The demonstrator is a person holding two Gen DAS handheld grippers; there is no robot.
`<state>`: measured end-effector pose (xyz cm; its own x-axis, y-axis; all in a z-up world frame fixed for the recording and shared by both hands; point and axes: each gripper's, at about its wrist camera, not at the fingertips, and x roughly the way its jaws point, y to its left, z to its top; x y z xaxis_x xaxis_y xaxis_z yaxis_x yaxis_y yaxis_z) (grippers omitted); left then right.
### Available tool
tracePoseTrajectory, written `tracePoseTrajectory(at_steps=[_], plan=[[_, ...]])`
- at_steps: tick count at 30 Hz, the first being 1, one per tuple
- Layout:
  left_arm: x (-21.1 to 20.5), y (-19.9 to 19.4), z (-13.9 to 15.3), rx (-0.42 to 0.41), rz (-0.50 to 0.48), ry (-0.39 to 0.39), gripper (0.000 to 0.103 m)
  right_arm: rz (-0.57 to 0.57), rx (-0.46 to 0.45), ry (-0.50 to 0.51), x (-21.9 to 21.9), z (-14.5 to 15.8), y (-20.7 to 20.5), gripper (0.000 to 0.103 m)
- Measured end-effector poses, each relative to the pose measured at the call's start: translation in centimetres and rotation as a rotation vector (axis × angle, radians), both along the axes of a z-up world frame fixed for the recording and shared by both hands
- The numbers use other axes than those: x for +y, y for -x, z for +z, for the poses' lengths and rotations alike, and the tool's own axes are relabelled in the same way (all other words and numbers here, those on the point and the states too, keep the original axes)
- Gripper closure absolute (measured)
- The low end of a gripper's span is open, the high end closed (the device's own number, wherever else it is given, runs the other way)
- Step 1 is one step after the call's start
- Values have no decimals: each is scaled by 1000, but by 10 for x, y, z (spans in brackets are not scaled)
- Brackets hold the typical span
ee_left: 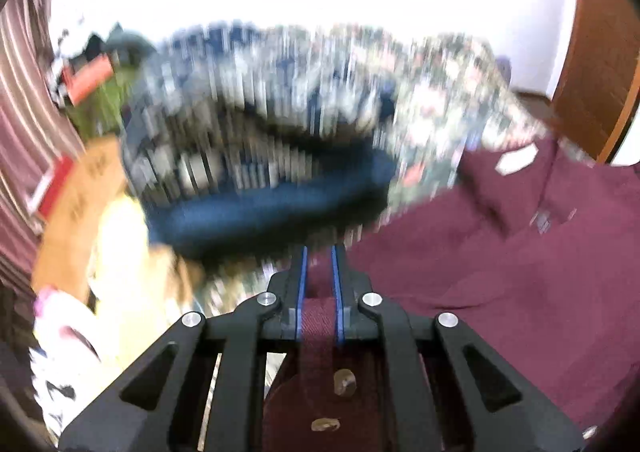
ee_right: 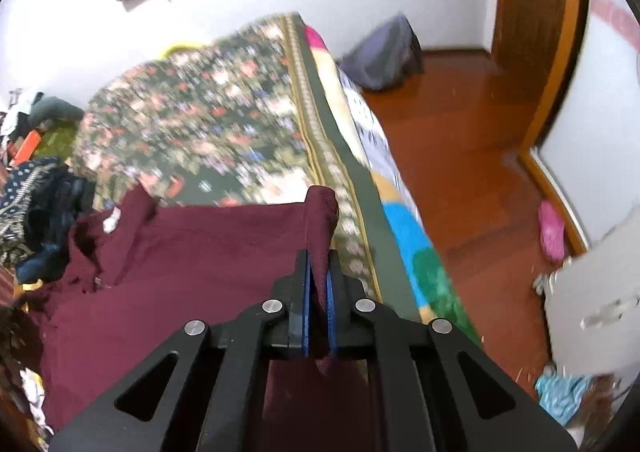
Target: Fold large clothes
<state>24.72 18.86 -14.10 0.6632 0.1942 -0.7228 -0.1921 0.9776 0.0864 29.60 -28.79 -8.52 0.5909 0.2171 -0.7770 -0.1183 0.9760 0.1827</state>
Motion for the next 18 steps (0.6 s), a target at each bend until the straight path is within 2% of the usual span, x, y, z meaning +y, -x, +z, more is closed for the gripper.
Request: tracePoseTrajectory(at_steps=[3,5,7,8,11,15,18], plan=[[-3,-13,41,-76,-16,-25,93,20,-23,57,9,11,-8,98],[0,-20,57,-104,-21,-49,93,26,-18,75,14,9,-14,98],[5,-28,62,-109,-10,-26,93,22,-12,82,16,6,-20,98],[10,-32,61,-93,-13,10,93,15,-7,78,16,3,-24,98],[25,-40,36,0,-13,144,93,-22,6,68,9,-5,-29,98],[50,-37,-30,155,41,293,92,-44,38,50,-3,-16,-25,98],[76,-30,-90,277,129,379,82,-8,64,35,-7,-22,-22,98]])
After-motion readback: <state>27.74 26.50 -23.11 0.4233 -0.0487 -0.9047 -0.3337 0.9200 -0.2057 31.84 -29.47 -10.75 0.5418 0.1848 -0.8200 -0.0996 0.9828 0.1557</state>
